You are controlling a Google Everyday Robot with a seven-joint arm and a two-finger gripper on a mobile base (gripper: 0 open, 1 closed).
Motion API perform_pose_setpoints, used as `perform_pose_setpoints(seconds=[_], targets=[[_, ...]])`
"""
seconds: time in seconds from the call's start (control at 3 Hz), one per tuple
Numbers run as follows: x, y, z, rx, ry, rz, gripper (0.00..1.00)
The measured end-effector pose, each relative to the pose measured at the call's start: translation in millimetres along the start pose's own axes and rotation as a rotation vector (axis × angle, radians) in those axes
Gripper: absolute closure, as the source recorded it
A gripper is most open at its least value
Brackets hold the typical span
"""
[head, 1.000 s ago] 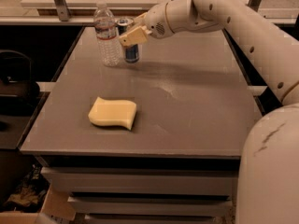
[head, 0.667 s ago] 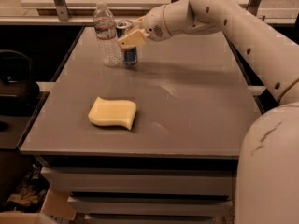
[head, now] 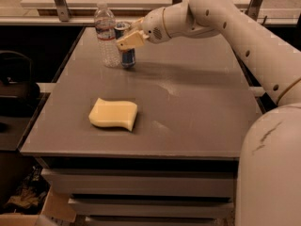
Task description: Move redbull can near water bottle
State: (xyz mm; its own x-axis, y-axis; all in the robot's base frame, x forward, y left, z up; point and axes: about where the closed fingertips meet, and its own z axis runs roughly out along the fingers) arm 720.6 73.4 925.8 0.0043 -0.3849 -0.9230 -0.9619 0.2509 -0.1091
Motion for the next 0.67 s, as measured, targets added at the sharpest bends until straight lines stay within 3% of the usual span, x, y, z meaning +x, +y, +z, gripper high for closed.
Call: perform_pose_setpoints(seconds=[0.67], targets=[[-1.6, 2.9, 2.7, -0.011, -0.023, -0.004, 0.13]])
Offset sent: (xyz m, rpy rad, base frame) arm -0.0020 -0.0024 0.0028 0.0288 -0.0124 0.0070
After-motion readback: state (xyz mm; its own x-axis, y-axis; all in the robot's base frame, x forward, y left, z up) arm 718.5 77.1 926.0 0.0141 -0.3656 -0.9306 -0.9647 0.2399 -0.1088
